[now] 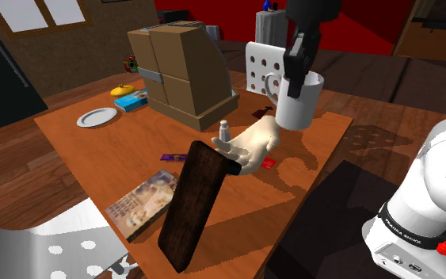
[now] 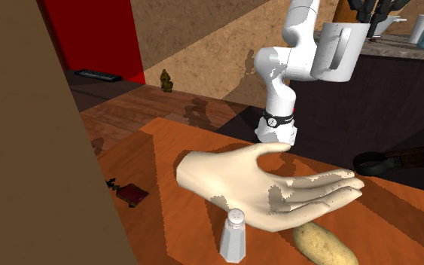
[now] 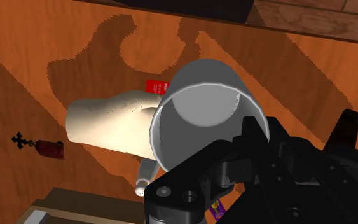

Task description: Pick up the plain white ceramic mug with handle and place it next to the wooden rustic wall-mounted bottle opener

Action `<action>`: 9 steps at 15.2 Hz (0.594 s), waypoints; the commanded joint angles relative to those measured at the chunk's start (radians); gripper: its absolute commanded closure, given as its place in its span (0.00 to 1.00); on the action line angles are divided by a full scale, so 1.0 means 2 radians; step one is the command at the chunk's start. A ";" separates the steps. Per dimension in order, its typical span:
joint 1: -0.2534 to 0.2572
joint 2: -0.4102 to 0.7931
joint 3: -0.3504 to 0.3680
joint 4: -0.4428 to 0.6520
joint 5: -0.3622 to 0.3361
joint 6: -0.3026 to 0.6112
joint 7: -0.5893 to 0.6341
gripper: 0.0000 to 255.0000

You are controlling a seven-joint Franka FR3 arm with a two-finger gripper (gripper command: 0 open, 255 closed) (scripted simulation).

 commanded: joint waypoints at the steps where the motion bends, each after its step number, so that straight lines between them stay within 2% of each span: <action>1: 0.001 -0.005 0.001 -0.015 0.002 0.011 -0.001 1.00; 9: 0.006 -0.021 0.008 -0.079 0.010 0.059 -0.003 1.00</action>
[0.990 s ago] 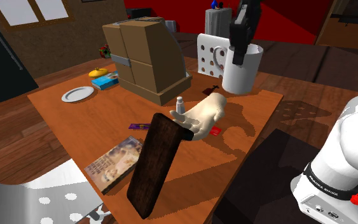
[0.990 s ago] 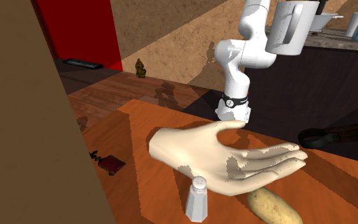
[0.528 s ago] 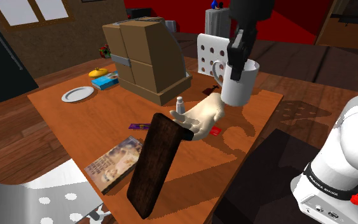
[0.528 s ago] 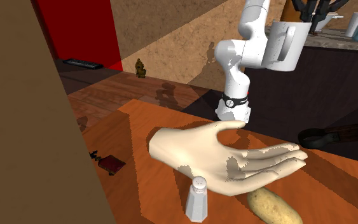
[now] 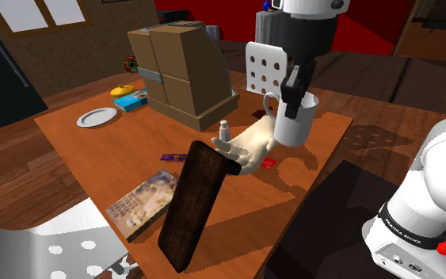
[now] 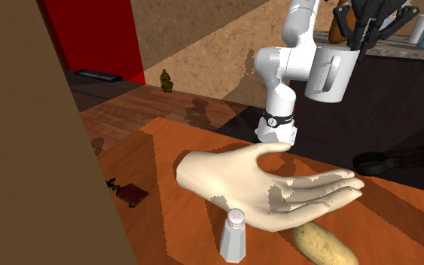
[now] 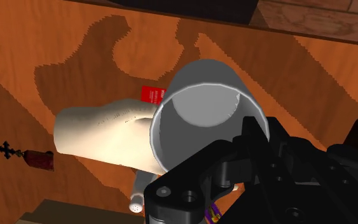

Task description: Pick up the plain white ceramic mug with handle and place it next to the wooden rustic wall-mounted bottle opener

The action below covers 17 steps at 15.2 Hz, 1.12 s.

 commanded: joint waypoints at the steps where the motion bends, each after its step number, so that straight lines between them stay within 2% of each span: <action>1: 0.001 -0.003 0.003 -0.016 0.002 0.013 0.000 1.00; 17: 0.011 -0.014 0.023 -0.128 0.023 0.114 -0.003 1.00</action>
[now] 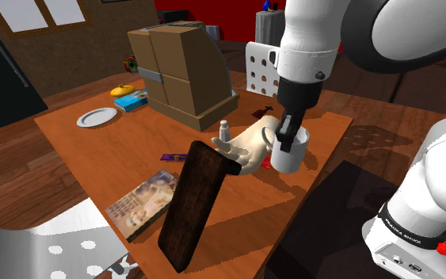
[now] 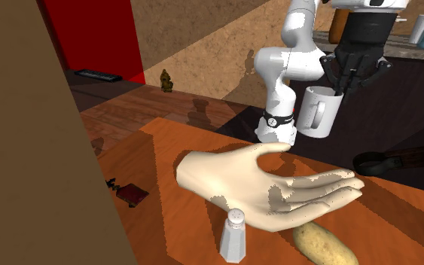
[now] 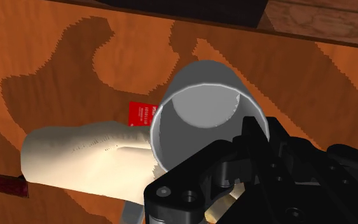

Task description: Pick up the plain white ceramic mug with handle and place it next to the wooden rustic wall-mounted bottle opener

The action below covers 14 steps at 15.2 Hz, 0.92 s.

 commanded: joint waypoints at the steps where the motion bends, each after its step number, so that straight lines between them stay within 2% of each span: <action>1: 0.001 0.000 0.003 -0.012 0.003 0.012 0.000 1.00; 14: 0.009 0.019 0.026 -0.088 0.023 0.106 -0.001 1.00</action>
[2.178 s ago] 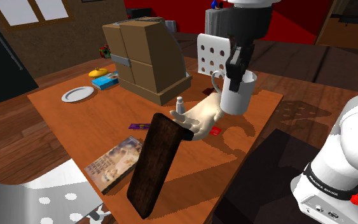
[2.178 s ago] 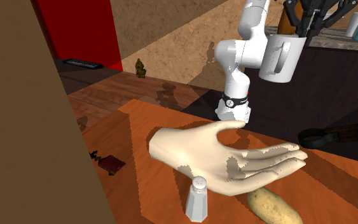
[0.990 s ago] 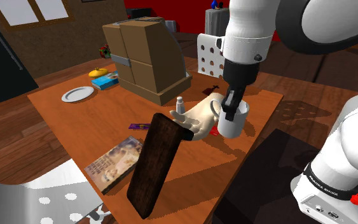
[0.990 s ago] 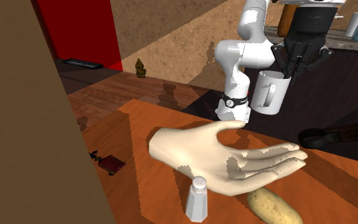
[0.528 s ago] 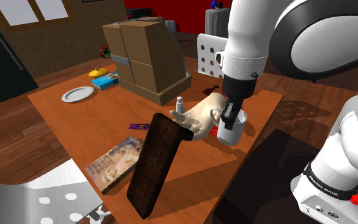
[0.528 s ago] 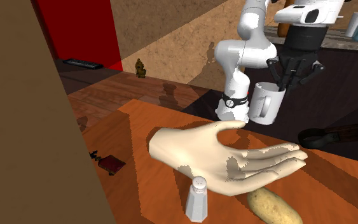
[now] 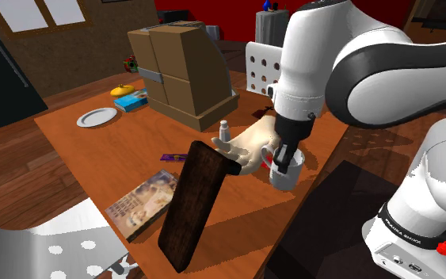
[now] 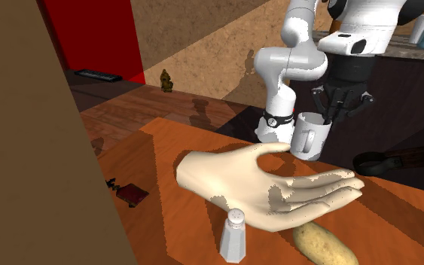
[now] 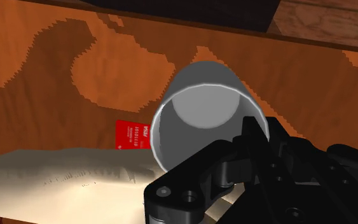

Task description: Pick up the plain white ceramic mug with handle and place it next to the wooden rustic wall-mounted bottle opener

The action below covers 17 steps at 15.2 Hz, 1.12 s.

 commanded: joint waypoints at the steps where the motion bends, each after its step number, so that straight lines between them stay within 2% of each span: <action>1: 0.002 0.006 0.006 -0.010 0.004 0.017 0.001 1.00; 7: 0.004 0.029 0.020 -0.041 0.015 0.071 0.001 1.00; 15: 0.004 0.029 0.020 -0.041 0.015 0.071 0.001 1.00; 16: 0.004 0.029 0.020 -0.041 0.015 0.071 0.001 0.00; 17: 0.004 0.029 0.020 -0.041 0.015 0.071 0.001 0.00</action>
